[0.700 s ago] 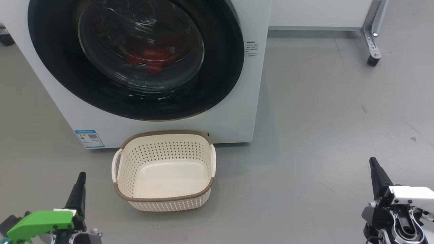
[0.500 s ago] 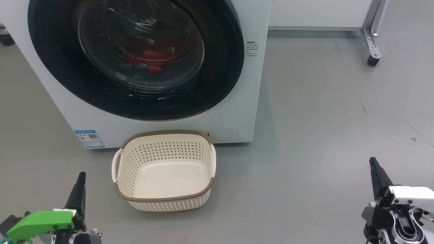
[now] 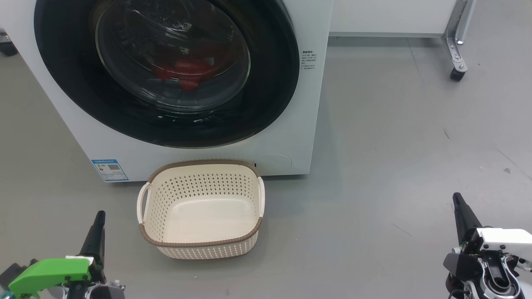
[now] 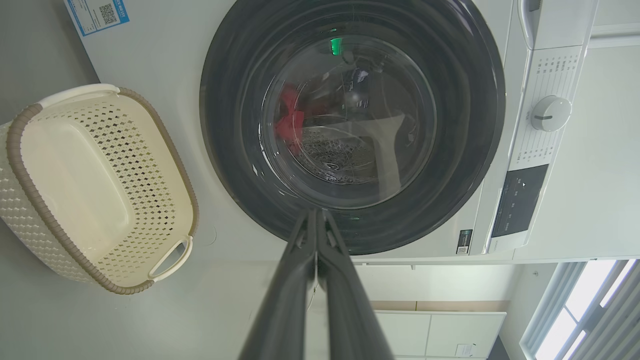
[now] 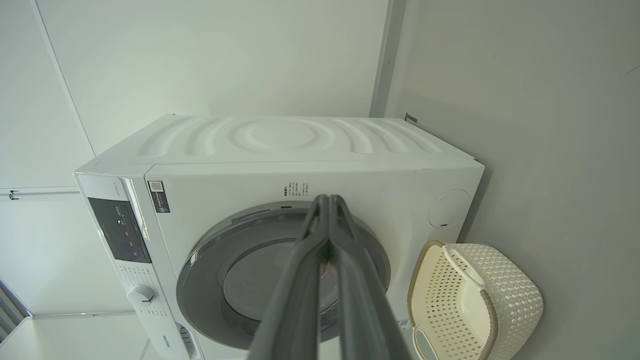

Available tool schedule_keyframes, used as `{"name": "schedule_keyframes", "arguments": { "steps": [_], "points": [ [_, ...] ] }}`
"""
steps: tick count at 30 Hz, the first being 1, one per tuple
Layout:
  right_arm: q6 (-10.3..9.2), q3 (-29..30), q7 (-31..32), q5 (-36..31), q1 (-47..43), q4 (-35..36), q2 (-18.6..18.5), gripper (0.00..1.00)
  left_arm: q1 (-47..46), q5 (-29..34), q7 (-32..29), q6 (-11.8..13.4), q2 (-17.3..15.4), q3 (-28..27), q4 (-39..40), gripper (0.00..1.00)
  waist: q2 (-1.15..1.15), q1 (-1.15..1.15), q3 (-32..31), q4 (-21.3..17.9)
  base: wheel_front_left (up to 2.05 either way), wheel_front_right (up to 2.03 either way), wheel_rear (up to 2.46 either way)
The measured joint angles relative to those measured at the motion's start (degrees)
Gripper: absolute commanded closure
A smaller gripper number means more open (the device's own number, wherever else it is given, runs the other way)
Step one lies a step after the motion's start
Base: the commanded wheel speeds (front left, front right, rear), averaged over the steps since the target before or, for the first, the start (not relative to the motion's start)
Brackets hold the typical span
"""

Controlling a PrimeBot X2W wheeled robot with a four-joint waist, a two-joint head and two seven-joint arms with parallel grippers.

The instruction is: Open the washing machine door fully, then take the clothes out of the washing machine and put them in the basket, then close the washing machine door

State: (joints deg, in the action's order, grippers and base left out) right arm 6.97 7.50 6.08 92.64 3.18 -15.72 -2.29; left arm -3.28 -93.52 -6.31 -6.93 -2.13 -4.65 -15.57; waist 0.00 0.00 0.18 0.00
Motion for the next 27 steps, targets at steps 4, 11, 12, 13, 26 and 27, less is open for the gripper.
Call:
{"name": "schedule_keyframes", "arguments": {
  "steps": [4,11,12,13,26,27],
  "points": [
    [0.00,0.00,0.00,0.00,0.00,0.00,0.00,1.00,0.00,0.00,0.00,0.00,0.00,0.00,0.00,1.00,0.00,0.00,0.00,0.00,0.00,0.00,0.00],
    [0.00,0.00,0.00,0.00,0.00,0.00,0.00,1.00,0.00,0.00,0.00,0.00,0.00,0.00,0.00,1.00,0.00,0.00,0.00,0.00,0.00,0.00,0.00],
    [0.00,0.00,0.00,0.00,0.00,0.00,0.00,1.00,0.00,0.00,0.00,0.00,0.00,0.00,0.00,1.00,0.00,0.00,0.00,0.00,0.00,0.00,0.00],
    [0.00,0.00,0.00,0.00,0.00,0.00,0.00,1.00,0.00,0.00,0.00,0.00,0.00,0.00,0.00,1.00,0.00,0.00,0.00,0.00,0.00,0.00,0.00],
    [-0.07,-0.18,-0.01,0.01,-2.47,-2.60,1.29,0.00,2.09,-0.19,0.01,0.08,1.19,0.34,-2.68,0.00,0.00,0.00,0.00,0.00,0.00,0.00,0.00],
    [-0.07,-0.18,-0.02,0.01,-2.81,-2.83,1.45,0.00,2.41,-0.19,0.01,0.08,1.29,0.46,-2.81,0.00,0.00,0.00,0.00,0.00,0.00,0.00,0.00]
  ]
}}
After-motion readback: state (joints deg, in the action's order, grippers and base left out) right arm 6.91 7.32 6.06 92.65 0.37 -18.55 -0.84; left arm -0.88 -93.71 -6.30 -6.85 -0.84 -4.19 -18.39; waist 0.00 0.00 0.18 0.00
